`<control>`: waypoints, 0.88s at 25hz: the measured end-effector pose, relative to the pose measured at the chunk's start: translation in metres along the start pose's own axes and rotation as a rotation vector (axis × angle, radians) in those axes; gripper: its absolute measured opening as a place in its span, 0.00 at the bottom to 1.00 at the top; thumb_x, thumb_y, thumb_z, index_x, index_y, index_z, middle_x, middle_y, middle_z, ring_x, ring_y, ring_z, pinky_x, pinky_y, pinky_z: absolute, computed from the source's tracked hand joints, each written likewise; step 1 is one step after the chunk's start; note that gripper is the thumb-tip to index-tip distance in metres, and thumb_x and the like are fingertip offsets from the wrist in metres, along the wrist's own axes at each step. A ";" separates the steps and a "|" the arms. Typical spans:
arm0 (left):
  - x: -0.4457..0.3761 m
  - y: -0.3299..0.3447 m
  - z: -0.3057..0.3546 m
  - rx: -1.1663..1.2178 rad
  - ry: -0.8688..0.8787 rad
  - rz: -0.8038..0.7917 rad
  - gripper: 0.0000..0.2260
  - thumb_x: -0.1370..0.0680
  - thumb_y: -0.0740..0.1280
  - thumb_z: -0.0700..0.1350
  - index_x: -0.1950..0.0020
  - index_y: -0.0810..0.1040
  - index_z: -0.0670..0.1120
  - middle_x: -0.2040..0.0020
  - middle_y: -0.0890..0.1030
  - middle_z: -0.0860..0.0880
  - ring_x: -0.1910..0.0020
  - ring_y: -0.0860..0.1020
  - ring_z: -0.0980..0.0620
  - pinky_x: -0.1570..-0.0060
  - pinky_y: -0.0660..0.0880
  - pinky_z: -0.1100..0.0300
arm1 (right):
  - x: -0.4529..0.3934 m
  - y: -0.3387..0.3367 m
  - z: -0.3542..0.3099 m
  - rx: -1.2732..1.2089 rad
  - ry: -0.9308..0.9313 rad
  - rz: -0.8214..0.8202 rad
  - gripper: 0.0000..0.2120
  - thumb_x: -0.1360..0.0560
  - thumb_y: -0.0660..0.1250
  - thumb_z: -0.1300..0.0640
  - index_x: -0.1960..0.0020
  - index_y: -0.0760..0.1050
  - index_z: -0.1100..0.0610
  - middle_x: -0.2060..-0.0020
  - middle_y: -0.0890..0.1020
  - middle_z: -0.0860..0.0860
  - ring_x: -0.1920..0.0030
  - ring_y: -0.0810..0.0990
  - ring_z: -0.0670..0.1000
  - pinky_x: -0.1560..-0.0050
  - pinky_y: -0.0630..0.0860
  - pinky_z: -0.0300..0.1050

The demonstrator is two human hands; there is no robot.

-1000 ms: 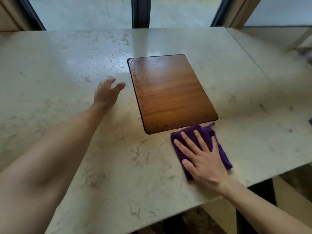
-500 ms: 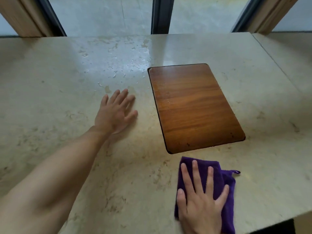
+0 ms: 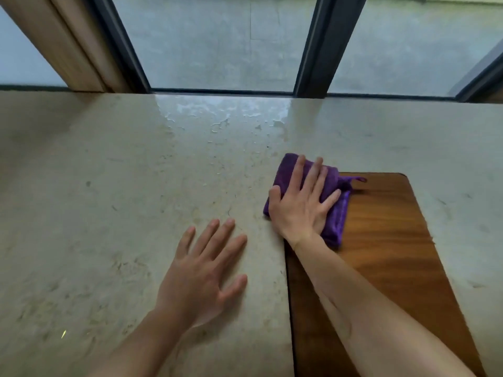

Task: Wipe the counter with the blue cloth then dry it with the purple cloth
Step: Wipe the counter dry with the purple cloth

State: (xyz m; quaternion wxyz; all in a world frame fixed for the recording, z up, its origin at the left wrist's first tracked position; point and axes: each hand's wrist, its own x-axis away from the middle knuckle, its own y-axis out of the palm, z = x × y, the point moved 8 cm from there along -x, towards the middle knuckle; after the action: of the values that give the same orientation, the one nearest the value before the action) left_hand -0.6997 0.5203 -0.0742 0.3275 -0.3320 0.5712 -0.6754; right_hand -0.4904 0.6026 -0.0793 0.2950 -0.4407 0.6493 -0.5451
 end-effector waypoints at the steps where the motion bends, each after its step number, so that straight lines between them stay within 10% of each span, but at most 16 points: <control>1: -0.001 -0.001 0.002 0.001 0.007 0.009 0.30 0.22 0.54 0.65 0.21 0.61 0.55 0.19 0.57 0.50 0.20 0.55 0.47 0.27 0.58 0.38 | -0.030 -0.004 -0.008 -0.018 0.012 0.010 0.38 0.20 0.47 0.40 0.19 0.35 0.55 0.21 0.33 0.58 0.20 0.36 0.60 0.25 0.38 0.70; 6: -0.002 -0.005 0.002 -0.007 0.031 0.088 0.32 0.25 0.62 0.64 0.23 0.67 0.54 0.20 0.61 0.49 0.21 0.60 0.46 0.30 0.60 0.38 | -0.160 -0.012 -0.055 0.007 -0.006 -0.021 0.39 0.21 0.49 0.38 0.18 0.43 0.59 0.19 0.42 0.60 0.20 0.39 0.61 0.23 0.40 0.66; 10: -0.003 -0.005 0.001 0.007 0.024 0.120 0.33 0.27 0.64 0.64 0.24 0.69 0.54 0.21 0.63 0.49 0.22 0.61 0.46 0.30 0.61 0.37 | -0.220 -0.012 -0.102 0.107 -0.384 -0.134 0.34 0.20 0.47 0.38 0.18 0.49 0.52 0.18 0.50 0.53 0.19 0.44 0.57 0.23 0.42 0.65; 22: 0.000 -0.013 -0.006 0.174 0.005 0.179 0.33 0.22 0.57 0.60 0.20 0.53 0.53 0.18 0.51 0.45 0.19 0.48 0.43 0.25 0.52 0.37 | -0.051 0.010 -0.104 0.190 -0.888 -0.223 0.31 0.19 0.43 0.36 0.19 0.40 0.41 0.19 0.43 0.42 0.19 0.40 0.50 0.23 0.36 0.62</control>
State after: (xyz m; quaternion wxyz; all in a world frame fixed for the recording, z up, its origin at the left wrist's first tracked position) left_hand -0.7051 0.5254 -0.0617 0.4126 -0.2484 0.5386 -0.6914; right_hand -0.5601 0.6944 -0.0697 0.5231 -0.6695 0.3563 -0.3889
